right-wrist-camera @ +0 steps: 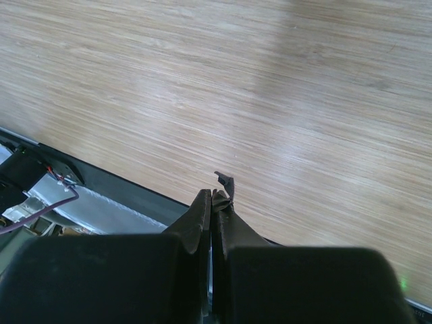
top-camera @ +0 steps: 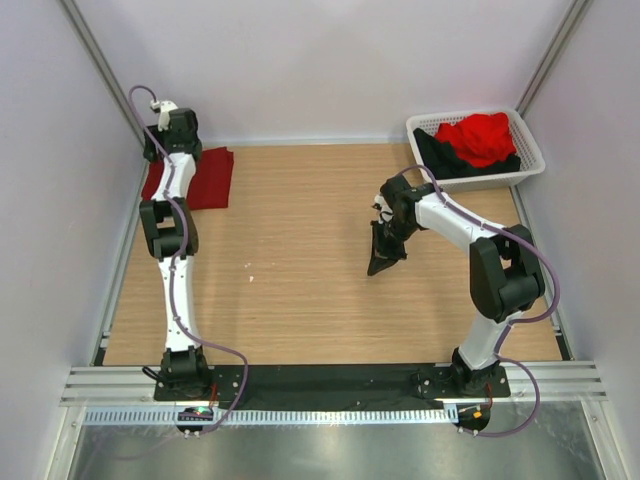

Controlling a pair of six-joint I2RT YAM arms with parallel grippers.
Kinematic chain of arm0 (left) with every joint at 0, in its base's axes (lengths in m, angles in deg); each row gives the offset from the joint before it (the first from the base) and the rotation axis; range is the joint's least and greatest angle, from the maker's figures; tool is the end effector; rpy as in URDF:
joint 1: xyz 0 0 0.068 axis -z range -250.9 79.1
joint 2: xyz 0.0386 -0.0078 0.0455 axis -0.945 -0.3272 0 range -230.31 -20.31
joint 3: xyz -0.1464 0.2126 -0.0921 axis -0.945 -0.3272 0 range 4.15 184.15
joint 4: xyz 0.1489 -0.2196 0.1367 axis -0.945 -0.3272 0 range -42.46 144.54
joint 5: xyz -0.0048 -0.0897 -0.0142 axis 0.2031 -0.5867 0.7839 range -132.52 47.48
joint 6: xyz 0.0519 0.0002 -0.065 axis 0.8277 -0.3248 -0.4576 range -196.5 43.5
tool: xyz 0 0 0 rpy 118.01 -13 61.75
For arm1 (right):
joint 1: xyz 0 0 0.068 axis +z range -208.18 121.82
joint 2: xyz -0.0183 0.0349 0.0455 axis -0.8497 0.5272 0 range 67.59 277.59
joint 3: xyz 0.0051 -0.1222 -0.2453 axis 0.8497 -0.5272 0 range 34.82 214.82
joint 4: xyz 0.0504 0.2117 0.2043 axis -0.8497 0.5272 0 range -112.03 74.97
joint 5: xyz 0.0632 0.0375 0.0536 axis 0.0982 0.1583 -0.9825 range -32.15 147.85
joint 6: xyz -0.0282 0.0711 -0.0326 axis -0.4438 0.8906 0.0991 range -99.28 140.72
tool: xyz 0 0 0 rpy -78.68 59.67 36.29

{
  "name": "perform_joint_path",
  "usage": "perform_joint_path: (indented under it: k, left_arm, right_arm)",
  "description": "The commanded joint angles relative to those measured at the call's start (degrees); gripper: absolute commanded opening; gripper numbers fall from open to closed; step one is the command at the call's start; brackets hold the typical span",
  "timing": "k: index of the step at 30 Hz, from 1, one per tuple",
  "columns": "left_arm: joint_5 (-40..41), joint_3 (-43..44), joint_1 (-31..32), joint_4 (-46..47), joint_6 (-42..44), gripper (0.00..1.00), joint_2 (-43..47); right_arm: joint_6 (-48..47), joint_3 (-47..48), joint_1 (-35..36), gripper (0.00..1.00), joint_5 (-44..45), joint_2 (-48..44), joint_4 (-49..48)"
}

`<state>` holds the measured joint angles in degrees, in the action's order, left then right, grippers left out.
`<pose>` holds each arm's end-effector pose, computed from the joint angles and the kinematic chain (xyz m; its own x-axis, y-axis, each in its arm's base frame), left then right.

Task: Fold and stack the t-shirts
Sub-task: Neatly place the folded tshirt to the corner

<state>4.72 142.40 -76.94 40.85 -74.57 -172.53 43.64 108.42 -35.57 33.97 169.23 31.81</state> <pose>0.6449 0.1220 0.1695 -0.4855 -0.0284 -0.8738 -0.7022 0.6080 0.3704 0.3325 0.1703 0.1537 -0.9992 -0.0305 0.0261 -0.0165 0.9055 0.4241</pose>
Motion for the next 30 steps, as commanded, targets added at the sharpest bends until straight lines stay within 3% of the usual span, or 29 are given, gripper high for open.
perform_joint_path:
  k: [1, 3, 7, 10, 13, 20, 21, 26, 30]
  left_arm:
    - [5.91, 5.27, -0.64, 5.78, -3.34, 0.72, 3.23]
    - [6.81, 5.36, -0.29, 5.26, -3.69, 0.82, 5.08]
    - [6.98, 2.82, 2.26, 0.87, -3.96, 0.83, 11.14]
    - [5.15, -7.53, 7.52, -3.08, -4.91, 0.84, 19.92]
    - [-1.17, -19.13, 14.11, -11.32, -12.02, 0.84, 29.85]
    - [-14.45, -51.28, 33.27, -18.11, -33.36, 0.86, 54.82]
    - [-19.59, -54.03, 35.03, -18.64, -34.96, 0.86, 59.45]
    - [-27.10, -71.07, 45.66, -18.57, -42.61, 0.89, 74.58]
    - [-37.21, -88.21, 46.74, -10.60, -48.77, 0.89, 89.96]
  right_arm:
    - [0.99, 1.02, -0.11, 0.01, 0.06, -0.83, -0.23]
    - [0.73, 1.54, -0.20, 0.01, 0.06, -1.62, 0.64]
    - [-0.15, 1.54, -0.20, 0.01, 0.76, -4.87, 1.88]
    - [-0.86, 0.49, -0.73, 0.01, 0.94, -8.65, 1.53]
    - [-0.68, -2.66, -1.08, 0.01, 1.90, -14.09, 0.48]
    - [7.91, -21.62, -1.52, 0.01, 3.40, -35.79, -9.61]
    - [9.24, -23.66, -1.52, 0.01, 3.84, -38.60, -10.94]
    - [18.11, -37.29, -2.13, 0.02, 6.92, -54.17, -21.03]
    - [21.20, -42.83, -2.22, 0.25, 4.37, -61.11, -30.96]
